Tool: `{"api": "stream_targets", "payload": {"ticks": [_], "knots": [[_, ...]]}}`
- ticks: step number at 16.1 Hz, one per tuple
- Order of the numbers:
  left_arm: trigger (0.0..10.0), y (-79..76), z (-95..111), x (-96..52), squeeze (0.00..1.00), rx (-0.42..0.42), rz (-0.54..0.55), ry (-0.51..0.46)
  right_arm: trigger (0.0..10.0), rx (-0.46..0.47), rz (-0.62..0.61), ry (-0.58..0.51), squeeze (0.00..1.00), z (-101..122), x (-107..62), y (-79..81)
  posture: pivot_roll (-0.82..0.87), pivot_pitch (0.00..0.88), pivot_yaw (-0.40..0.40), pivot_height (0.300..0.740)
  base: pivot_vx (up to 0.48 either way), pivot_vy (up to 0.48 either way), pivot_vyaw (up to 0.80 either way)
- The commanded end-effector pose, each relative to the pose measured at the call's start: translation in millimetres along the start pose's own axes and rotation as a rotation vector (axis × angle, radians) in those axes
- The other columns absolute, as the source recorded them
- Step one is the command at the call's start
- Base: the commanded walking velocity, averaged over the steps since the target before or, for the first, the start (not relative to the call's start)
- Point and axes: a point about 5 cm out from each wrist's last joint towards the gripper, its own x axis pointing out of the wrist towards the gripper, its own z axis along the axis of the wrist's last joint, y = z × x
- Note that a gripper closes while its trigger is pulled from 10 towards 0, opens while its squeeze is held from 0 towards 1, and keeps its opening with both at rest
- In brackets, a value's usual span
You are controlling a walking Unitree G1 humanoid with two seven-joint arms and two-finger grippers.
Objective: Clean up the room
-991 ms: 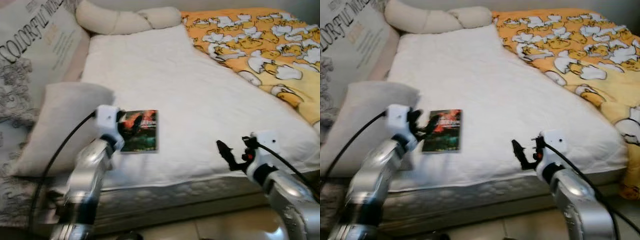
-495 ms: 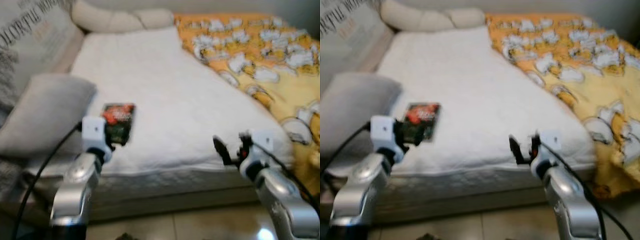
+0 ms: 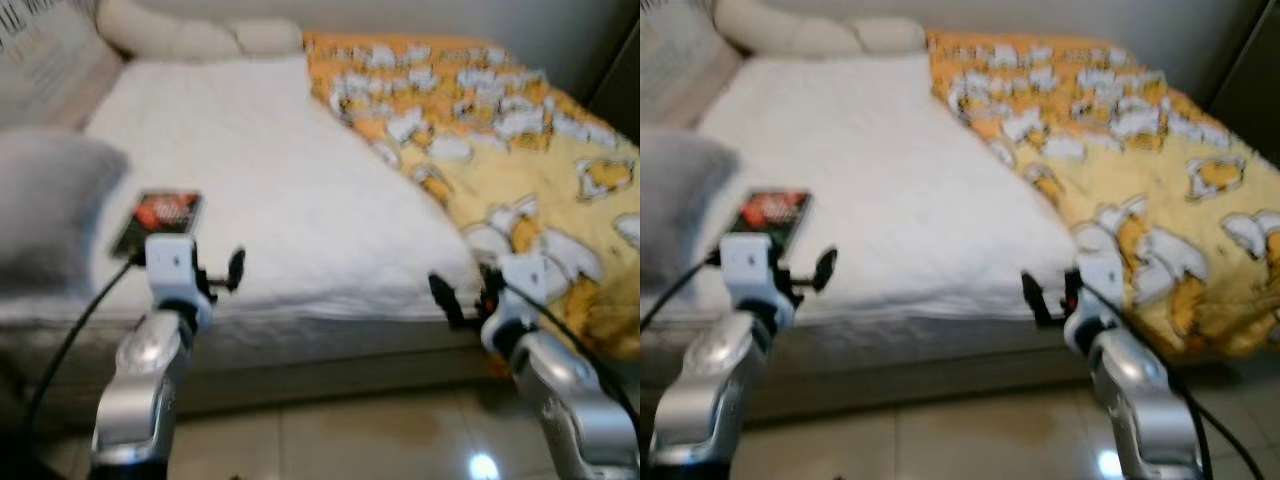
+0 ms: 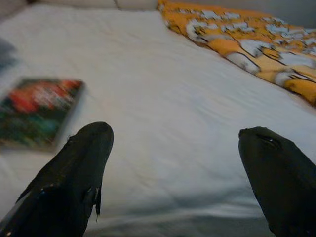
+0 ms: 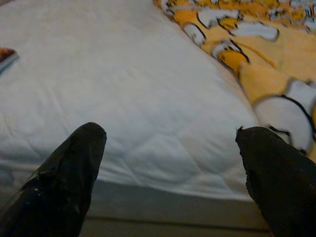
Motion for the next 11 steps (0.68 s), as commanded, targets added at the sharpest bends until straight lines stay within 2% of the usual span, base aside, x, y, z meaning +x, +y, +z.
{"api": "stream_targets", "payload": {"ticks": [1,5,7,8,11], "knots": [[10.0,-3.1,7.6,-0.9,1.0,0.023,-0.011,-0.027,10.0,0.005,-0.006,0.014,1.0,-2.2,1.7,-1.4,0.01,0.0,-0.007,0.74,0.0,-0.48,0.8],[10.0,-1.6,8.5,-3.1,1.0,0.049,-0.01,-0.025,10.0,0.014,-0.017,0.007,1.0,-3.9,2.8,-0.4,0.01,0.0,0.007,0.74,0.0,-0.48,0.73],[10.0,-1.7,9.2,-2.4,1.0,0.053,-0.015,-0.028,10.0,0.013,-0.049,0.003,1.0,-4.9,0.7,-2.6,0.0,0.0,0.016,0.74,0.0,-0.48,0.0],[10.0,-5.0,12.2,-0.8,0.85,0.028,-0.028,-0.046,10.0,0.034,-0.073,0.031,1.0,-8.5,-1.7,-4.1,-0.01,0.0,0.022,0.74,0.0,0.0,0.0],[10.0,-9.9,14.6,2.1,0.83,0.018,-0.067,-0.05,10.0,0.028,-0.064,0.038,1.0,-9.7,-3.1,-0.3,-0.02,0.0,0.029,0.74,0.0,0.0,0.0]]}}
